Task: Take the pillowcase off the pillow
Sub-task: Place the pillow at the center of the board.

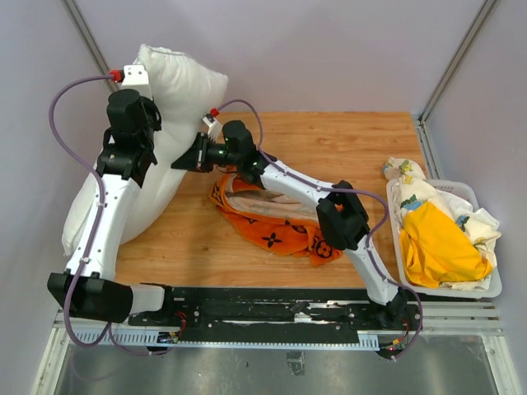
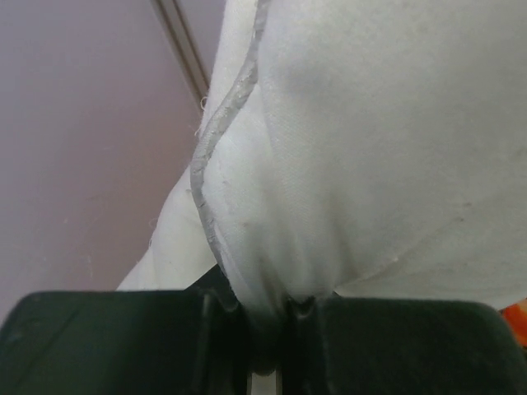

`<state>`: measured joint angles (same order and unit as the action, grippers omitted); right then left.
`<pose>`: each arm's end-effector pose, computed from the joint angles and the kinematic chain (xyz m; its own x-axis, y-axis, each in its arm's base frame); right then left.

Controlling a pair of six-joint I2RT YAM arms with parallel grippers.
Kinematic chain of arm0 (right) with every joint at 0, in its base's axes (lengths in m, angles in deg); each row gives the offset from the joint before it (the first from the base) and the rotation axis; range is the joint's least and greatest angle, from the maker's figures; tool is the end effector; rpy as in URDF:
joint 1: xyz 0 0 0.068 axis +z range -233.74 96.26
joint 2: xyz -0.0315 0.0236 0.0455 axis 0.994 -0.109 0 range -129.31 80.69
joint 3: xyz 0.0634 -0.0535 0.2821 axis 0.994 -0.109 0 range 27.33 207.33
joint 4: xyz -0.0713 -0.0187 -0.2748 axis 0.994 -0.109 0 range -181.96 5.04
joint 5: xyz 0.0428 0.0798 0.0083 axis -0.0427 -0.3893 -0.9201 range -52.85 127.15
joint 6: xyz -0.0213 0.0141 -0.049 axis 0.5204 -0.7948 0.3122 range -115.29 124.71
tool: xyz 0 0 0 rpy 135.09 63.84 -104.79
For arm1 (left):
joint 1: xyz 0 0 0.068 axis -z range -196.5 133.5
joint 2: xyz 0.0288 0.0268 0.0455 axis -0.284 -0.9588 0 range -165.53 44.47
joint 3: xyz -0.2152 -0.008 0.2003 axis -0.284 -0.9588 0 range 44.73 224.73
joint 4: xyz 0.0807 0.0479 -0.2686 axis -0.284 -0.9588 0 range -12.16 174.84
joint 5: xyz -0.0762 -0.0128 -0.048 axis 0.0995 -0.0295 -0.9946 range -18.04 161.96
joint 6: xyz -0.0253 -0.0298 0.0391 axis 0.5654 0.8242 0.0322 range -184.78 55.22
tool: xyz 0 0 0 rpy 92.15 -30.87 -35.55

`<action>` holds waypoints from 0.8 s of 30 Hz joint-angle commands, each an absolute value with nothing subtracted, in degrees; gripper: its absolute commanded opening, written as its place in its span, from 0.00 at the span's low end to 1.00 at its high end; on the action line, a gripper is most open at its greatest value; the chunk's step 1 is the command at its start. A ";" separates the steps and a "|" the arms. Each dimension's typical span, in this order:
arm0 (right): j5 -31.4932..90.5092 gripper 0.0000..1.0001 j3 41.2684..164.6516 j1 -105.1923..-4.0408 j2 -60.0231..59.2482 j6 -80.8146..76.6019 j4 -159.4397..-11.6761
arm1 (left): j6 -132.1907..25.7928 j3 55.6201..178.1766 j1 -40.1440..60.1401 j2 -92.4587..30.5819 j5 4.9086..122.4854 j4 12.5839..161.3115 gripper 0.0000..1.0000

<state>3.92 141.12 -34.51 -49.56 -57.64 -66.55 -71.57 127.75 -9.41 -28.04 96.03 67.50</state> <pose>0.3667 0.4569 0.3165 -0.8676 0.1283 -0.4803 -0.4797 0.0382 0.8766 0.2953 -0.0212 0.4815 -0.1514 0.1277 -0.9802 -0.2732 0.9476 0.1656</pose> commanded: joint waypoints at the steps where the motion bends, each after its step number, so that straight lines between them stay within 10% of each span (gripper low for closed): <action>1: -7.96 0.01 147.05 -35.49 -56.48 -75.07 -64.68 | -71.06 126.96 -16.23 -30.63 99.48 68.12 0.01; 24: -11.47 0.01 162.56 -38.71 -70.69 -85.21 -71.98 | -59.34 123.25 -28.82 -40.23 108.57 72.64 0.00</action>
<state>-9.37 153.15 -35.76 -65.30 -85.27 -67.90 -59.83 122.38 -24.14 -42.10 96.32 61.56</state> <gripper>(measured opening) 0.046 0.103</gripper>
